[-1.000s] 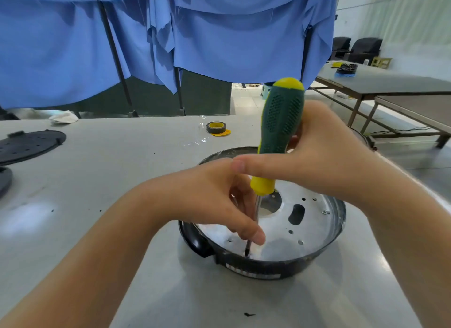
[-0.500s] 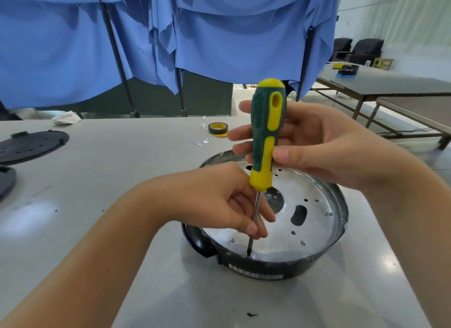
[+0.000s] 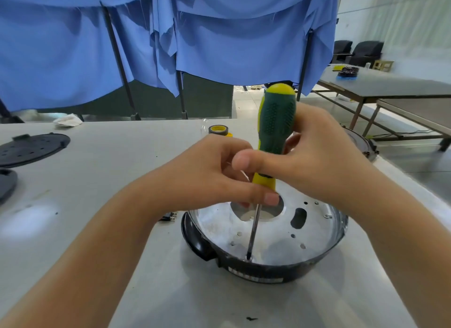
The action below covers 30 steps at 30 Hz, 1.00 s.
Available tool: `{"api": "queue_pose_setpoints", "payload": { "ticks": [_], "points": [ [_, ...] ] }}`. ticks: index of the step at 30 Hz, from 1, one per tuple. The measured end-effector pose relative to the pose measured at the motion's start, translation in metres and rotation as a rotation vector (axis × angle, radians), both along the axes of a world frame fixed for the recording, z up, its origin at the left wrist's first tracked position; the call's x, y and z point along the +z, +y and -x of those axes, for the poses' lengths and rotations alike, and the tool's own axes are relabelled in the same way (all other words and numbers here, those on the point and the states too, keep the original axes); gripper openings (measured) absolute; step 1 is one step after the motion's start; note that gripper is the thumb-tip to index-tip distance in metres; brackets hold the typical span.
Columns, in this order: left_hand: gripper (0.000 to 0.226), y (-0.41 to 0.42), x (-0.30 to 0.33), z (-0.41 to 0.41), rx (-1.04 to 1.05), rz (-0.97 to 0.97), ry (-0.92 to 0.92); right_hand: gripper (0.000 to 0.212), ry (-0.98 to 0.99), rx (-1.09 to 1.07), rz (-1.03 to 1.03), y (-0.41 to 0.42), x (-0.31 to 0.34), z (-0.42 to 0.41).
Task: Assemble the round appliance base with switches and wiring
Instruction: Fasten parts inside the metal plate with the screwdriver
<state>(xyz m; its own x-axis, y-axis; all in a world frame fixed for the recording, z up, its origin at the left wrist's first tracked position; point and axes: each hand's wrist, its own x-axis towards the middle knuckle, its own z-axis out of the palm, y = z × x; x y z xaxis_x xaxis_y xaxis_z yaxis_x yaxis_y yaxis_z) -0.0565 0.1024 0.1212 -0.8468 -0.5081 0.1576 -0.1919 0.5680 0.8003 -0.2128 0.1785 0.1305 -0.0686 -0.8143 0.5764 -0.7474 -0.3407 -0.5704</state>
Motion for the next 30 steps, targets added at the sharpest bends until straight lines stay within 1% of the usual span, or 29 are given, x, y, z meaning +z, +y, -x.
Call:
{"api": "queue_pose_setpoints", "payload": {
  "ticks": [2, 4, 6, 7, 9, 11, 13, 15, 17, 18, 19, 20, 21, 22, 24, 25, 26, 27, 30],
  "points": [
    [0.034, -0.001, 0.0, -0.002, -0.069, -0.122, 0.017, 0.044, -0.12, 0.11, -0.114, 0.0, 0.003, 0.007],
    [0.039, -0.002, -0.001, -0.004, -0.123, -0.216, 0.005, 0.039, -0.336, 0.333, -0.239, 0.001, 0.006, 0.015],
    [0.039, -0.004, -0.001, -0.006, -0.174, -0.258, -0.009, 0.046, -0.573, 0.539, -0.305, 0.003, 0.009, 0.019],
    [0.038, -0.005, -0.001, -0.007, -0.201, -0.268, -0.015, 0.052, -0.623, 0.599, -0.305, 0.004, 0.01, 0.019],
    [0.041, -0.005, -0.001, -0.008, -0.235, -0.282, -0.025, 0.061, -0.583, 0.602, -0.248, 0.005, 0.009, 0.019],
    [0.042, -0.003, 0.001, -0.007, -0.202, -0.238, -0.025, 0.063, -0.44, 0.478, -0.128, 0.006, 0.009, 0.014],
    [0.038, 0.001, 0.002, -0.003, -0.118, -0.129, -0.01, 0.054, -0.253, 0.319, 0.025, 0.005, 0.009, 0.008],
    [0.037, 0.003, 0.001, 0.001, -0.032, -0.06, 0.033, 0.047, -0.1, 0.168, 0.131, 0.005, 0.007, 0.005],
    [0.035, 0.001, -0.001, 0.002, 0.025, -0.05, 0.085, 0.047, -0.016, 0.047, 0.144, 0.005, 0.006, 0.003],
    [0.035, 0.0, -0.001, 0.001, 0.023, -0.079, 0.1, 0.045, 0.001, 0.033, 0.11, 0.004, 0.005, 0.003],
    [0.036, -0.001, -0.001, 0.0, -0.001, -0.132, 0.105, 0.04, -0.022, 0.077, 0.047, 0.004, 0.005, 0.003],
    [0.04, -0.002, -0.001, -0.002, -0.041, -0.193, 0.097, 0.033, -0.092, 0.174, -0.024, 0.004, 0.005, 0.004],
    [0.045, -0.003, -0.001, -0.004, -0.084, -0.247, 0.083, 0.027, -0.193, 0.299, -0.086, 0.005, 0.006, 0.005],
    [0.048, -0.004, 0.0, -0.006, -0.122, -0.285, 0.07, 0.027, -0.313, 0.411, -0.132, 0.005, 0.007, 0.006],
    [0.048, -0.005, 0.001, -0.008, -0.174, -0.32, 0.053, 0.043, -0.513, 0.553, -0.179, 0.007, 0.009, 0.01],
    [0.047, -0.005, 0.001, -0.008, -0.188, -0.323, 0.044, 0.051, -0.537, 0.567, -0.17, 0.007, 0.009, 0.01],
    [0.046, -0.004, 0.001, -0.007, -0.188, -0.316, 0.033, 0.055, -0.504, 0.541, -0.139, 0.006, 0.009, 0.01],
    [0.045, -0.002, 0.002, -0.006, -0.169, -0.29, 0.022, 0.056, -0.431, 0.482, -0.091, 0.005, 0.009, 0.009],
    [0.042, 0.005, 0.002, 0.001, -0.033, -0.106, 0.015, 0.047, -0.238, 0.295, 0.057, 0.002, 0.007, 0.006]
  ]
}}
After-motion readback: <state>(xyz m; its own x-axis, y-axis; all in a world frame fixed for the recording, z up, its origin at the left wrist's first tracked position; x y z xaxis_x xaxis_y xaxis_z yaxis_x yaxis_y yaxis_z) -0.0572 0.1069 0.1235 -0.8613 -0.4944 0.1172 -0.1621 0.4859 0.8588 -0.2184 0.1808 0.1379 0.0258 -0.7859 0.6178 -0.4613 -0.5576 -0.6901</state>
